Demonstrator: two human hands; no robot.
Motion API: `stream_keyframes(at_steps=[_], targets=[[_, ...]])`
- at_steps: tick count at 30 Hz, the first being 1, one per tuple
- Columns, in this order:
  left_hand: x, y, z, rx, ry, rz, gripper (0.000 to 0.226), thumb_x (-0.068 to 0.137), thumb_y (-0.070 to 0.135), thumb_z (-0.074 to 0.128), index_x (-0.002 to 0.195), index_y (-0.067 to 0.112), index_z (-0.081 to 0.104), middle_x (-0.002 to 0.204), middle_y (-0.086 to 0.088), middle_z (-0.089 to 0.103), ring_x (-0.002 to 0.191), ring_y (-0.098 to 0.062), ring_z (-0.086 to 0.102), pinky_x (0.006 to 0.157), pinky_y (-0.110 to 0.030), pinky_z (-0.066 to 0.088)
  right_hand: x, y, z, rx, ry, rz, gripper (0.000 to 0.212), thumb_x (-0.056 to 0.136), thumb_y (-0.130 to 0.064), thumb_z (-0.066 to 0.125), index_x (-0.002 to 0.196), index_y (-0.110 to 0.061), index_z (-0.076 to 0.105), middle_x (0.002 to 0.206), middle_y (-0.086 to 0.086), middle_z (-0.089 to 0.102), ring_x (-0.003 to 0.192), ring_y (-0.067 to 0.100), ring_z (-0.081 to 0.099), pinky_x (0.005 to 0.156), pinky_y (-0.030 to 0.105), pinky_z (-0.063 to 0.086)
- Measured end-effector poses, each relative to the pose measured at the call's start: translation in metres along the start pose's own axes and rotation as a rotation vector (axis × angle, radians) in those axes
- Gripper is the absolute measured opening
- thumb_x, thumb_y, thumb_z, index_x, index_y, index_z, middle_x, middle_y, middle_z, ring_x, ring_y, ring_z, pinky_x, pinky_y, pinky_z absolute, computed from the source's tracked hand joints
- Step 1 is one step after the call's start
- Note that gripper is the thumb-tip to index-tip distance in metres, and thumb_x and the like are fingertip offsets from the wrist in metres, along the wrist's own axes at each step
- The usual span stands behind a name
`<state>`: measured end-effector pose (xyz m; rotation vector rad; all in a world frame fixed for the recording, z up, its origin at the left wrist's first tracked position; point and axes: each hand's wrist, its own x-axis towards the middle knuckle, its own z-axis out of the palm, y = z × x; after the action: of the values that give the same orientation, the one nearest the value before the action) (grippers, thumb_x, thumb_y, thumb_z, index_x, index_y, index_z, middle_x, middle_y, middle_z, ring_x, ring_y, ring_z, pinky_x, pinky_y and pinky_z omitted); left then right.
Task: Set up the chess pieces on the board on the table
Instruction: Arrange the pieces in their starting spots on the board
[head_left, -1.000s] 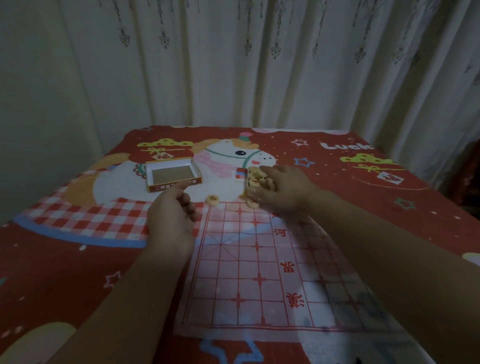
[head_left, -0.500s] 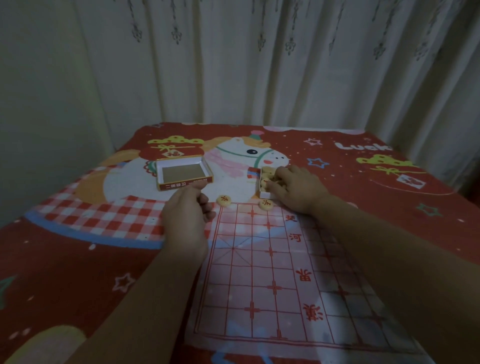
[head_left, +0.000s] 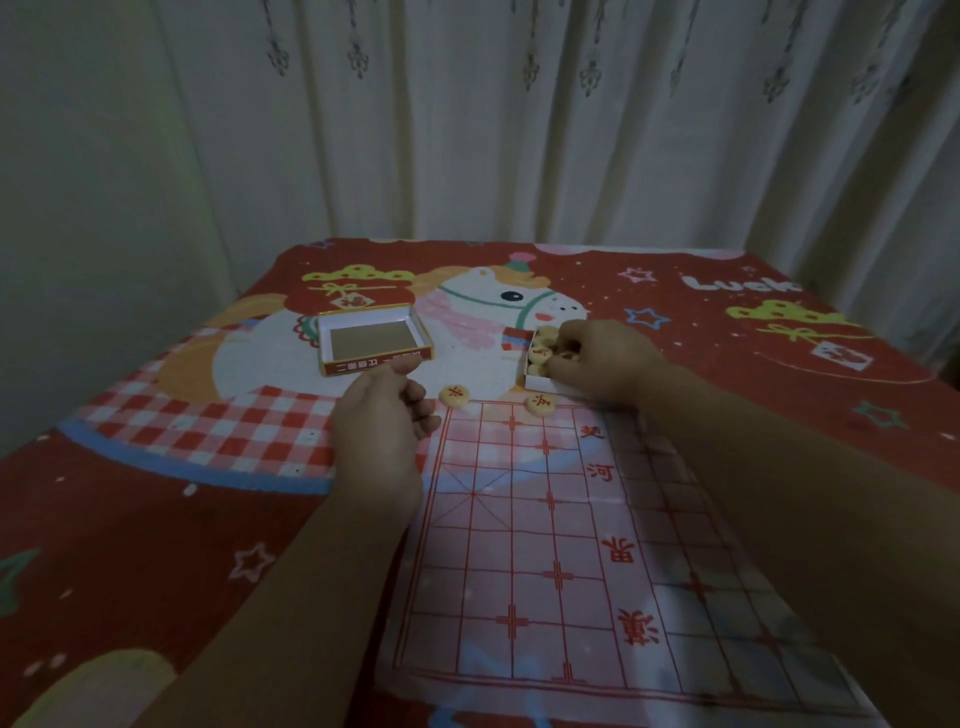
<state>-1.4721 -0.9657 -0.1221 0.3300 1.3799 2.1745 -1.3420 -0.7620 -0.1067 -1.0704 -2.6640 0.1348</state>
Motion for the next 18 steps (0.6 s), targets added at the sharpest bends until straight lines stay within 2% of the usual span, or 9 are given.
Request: stream_keyframes(at_steps=[4,8,18], targets=[[0.000,0.000,-0.001,-0.003,-0.005,-0.002,0.027,0.097,0.004,0.042,0.101,0.013,0.067,0.067,0.001,0.049,0.057,-0.011,0.049,0.057,-0.026,0.046,0.003,0.004,-0.005,0.089,-0.005,0.017,0.025,0.089,-0.041,0.062,0.100,-0.019,0.063,0.096,0.003,0.063,0.084,0.022,0.056,0.067,0.028,0.039],[0.000,0.000,0.000,-0.007,-0.007,-0.001,0.027,0.097,0.004,0.042,0.100,0.014,0.067,0.066,0.001,0.049,0.056,-0.011,0.049,0.057,-0.026,0.046,0.007,0.005,-0.007,0.084,0.016,-0.001,0.024,0.091,-0.035,0.062,0.104,-0.014,0.065,0.092,0.000,0.057,0.084,0.019,0.051,0.070,0.026,0.035],[0.003,0.000,0.001,-0.011,0.008,-0.009,0.024,0.097,0.005,0.046,0.097,0.013,0.069,0.065,0.001,0.050,0.053,-0.009,0.050,0.055,-0.024,0.047,0.018,0.013,-0.002,0.072,0.051,-0.053,0.028,0.097,-0.039,0.054,0.101,-0.012,0.062,0.094,0.010,0.067,0.079,0.025,0.058,0.064,0.030,0.040]])
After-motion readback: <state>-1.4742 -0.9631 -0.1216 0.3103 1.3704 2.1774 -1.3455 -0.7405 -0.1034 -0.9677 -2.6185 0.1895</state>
